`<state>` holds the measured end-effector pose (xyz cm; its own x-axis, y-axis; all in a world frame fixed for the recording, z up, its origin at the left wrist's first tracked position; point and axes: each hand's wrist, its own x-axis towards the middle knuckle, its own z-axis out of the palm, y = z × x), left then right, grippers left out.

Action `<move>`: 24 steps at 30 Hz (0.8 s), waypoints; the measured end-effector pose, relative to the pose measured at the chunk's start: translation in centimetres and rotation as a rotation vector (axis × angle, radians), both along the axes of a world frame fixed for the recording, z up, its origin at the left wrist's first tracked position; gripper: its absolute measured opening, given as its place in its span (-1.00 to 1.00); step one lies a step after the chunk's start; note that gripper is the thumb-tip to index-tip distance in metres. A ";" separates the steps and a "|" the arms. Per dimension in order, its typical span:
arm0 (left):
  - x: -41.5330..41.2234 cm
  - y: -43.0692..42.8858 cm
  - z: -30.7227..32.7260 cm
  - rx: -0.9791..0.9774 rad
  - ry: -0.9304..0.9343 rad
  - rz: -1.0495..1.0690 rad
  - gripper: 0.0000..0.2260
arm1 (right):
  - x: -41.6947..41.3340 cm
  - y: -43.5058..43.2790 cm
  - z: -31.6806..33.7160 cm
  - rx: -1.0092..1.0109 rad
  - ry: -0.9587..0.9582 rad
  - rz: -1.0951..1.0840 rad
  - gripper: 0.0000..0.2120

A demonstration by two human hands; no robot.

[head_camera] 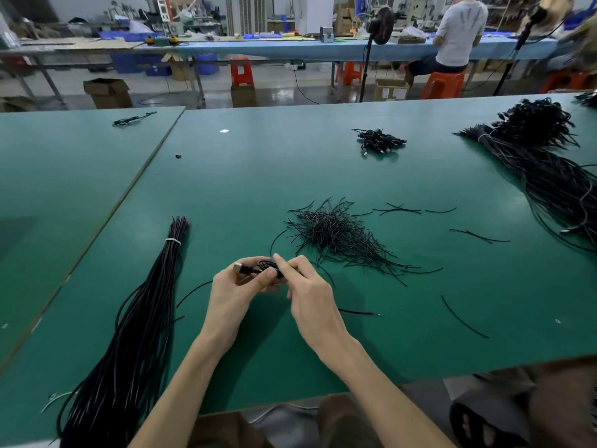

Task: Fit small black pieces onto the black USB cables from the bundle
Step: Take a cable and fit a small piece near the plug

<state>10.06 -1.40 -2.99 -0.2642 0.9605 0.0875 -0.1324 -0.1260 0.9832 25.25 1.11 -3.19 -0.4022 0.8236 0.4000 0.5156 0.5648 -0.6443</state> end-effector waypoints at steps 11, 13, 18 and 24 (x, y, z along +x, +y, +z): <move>-0.2 0.1 -0.2 0.007 0.140 -0.018 -0.86 | 0.1 -0.5 -0.3 0.061 -0.188 -0.012 -0.19; -0.2 0.1 -0.3 0.010 0.156 -0.014 -0.86 | 0.0 -0.5 -0.3 0.057 -0.251 -0.022 -0.15; -0.2 0.0 -0.3 0.040 0.176 0.016 -0.85 | -0.1 -0.4 -0.3 0.071 -0.436 0.012 -0.08; -0.3 0.0 -0.4 0.020 0.205 0.035 -0.82 | -0.4 0.1 0.3 0.155 -0.459 0.029 -0.69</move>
<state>9.79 -1.37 -3.42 -0.2724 0.9485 0.1620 0.0746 -0.1470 0.9863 24.86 1.23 -2.89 -0.5877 0.7543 0.2927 0.7098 0.6543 -0.2610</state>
